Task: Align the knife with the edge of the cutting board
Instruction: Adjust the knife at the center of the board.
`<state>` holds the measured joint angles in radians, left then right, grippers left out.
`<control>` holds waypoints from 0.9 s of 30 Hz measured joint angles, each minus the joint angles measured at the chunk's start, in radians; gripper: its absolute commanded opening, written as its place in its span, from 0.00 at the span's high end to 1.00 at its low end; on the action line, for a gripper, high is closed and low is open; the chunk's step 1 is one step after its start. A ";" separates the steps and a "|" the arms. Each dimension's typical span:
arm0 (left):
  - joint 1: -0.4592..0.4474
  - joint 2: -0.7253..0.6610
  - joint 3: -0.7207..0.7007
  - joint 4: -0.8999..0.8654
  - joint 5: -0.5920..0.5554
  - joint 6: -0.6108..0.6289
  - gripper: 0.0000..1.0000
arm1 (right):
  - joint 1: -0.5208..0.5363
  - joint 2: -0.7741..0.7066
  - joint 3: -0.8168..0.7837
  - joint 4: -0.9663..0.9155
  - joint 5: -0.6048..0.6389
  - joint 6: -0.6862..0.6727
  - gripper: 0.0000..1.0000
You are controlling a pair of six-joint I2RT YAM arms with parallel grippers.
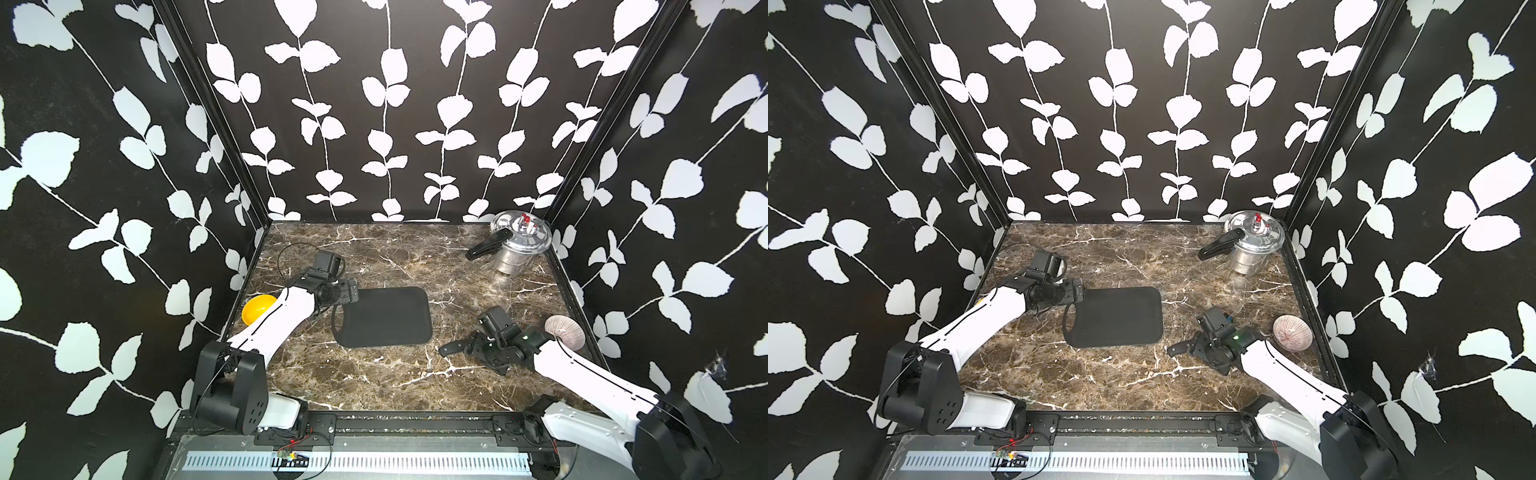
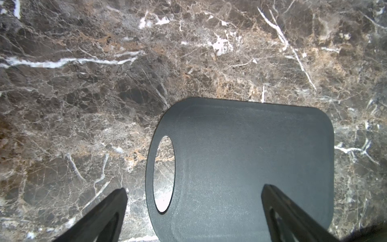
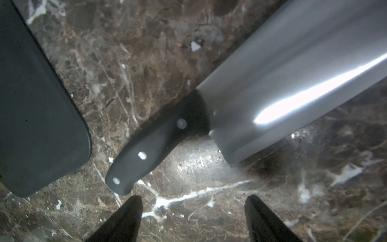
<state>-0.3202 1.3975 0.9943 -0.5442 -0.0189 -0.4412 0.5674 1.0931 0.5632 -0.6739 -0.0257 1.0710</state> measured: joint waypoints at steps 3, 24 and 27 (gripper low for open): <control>0.000 0.000 0.000 -0.007 0.002 0.000 0.02 | 0.000 0.079 0.027 0.048 -0.024 0.014 0.18; 0.000 -0.001 -0.008 -0.008 0.003 0.000 0.02 | 0.034 0.304 0.181 0.082 0.056 0.203 0.34; 0.000 -0.005 -0.010 -0.008 0.003 0.000 0.02 | 0.034 0.304 0.171 0.083 0.058 0.198 0.47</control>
<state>-0.3202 1.3922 0.9848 -0.5522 -0.0158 -0.4412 0.6018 1.3968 0.7345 -0.5907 0.0319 1.2694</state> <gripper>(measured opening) 0.985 0.581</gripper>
